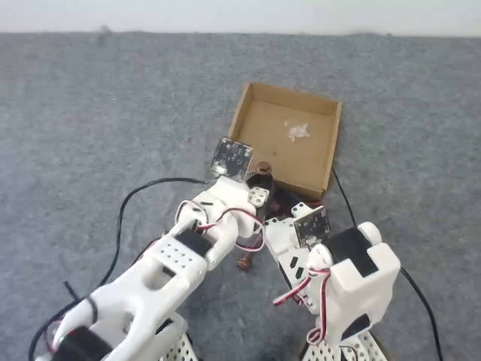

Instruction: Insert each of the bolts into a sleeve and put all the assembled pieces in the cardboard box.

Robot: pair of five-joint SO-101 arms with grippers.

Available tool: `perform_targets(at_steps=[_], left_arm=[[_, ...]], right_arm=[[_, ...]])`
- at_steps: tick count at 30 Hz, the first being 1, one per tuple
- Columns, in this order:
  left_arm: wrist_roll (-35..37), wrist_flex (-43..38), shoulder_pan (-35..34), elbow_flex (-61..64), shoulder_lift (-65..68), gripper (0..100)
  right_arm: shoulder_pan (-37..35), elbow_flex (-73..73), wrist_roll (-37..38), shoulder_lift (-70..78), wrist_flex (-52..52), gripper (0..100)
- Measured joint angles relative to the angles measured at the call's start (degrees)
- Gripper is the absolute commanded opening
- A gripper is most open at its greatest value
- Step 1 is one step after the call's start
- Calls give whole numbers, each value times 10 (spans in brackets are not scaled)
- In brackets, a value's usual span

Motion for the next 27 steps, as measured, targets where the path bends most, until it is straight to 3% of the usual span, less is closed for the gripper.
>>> perform_targets(at_steps=[19,27], left_arm=[[0,0,0,-24,28,20],[0,2,-7,-24,25,280]], right_arm=[[10,0,0,0,0,6],[16,0,0,-1,-1,6]])
